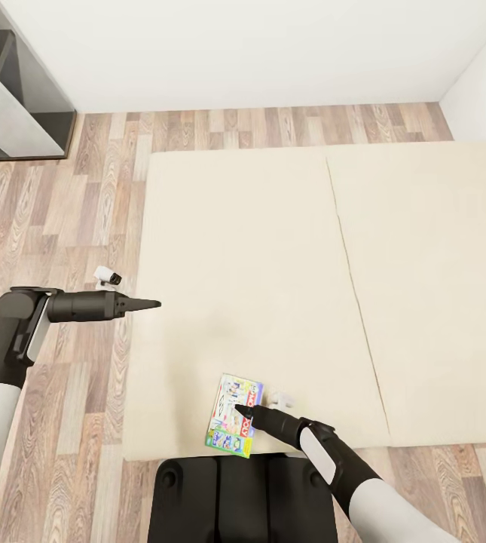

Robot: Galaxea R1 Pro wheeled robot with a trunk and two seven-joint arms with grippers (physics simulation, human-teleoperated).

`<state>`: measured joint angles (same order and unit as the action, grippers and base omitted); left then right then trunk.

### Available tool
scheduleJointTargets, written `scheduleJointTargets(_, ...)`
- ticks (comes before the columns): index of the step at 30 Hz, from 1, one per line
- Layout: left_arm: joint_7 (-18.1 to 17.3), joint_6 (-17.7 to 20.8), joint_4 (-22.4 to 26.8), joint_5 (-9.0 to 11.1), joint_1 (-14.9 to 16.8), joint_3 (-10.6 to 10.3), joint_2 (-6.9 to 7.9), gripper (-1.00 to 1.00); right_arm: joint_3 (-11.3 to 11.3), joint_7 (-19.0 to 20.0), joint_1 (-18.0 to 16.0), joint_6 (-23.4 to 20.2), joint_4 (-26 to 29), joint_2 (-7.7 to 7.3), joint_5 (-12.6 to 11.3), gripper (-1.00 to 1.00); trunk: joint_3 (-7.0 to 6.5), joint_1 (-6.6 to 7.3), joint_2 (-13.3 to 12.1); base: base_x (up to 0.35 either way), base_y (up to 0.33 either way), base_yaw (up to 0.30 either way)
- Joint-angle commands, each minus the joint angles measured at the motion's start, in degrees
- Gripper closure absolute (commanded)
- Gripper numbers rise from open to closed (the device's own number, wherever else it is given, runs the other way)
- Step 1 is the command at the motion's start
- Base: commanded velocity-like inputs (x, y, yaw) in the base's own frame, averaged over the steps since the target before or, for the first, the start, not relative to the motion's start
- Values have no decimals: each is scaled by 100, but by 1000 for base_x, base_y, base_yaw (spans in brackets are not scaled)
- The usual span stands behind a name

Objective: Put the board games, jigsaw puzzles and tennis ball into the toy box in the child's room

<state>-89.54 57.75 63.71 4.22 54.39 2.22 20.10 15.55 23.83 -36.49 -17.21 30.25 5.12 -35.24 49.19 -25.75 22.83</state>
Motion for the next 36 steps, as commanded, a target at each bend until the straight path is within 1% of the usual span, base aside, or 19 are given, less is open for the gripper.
scheduleJointTargets(1, -25, 61, 1, -1, 1, -1, 3, -100, 9, -2, -3, -32, 3, -2, -45, -100, 6, -3, 9, 0, 0, 0)
scheduleJointTargets(16, -37, 61, 1, -1, 1, 2, 3, -100, 9, -2, 0, -28, 7, -2, -45, -100, 6, -3, 9, 0, 1, 0)
scheduleJointTargets(23, -30, 61, 1, -2, 1, 6, 3, -100, 9, -2, -2, -28, 5, -2, -45, -100, 6, -3, 9, 0, 74, 0)
scheduleJointTargets(36, -37, 61, 1, 0, 1, 7, 3, -100, 12, -2, 1, -31, 7, 4, -45, -100, 6, -3, 9, 0, 9, 0)
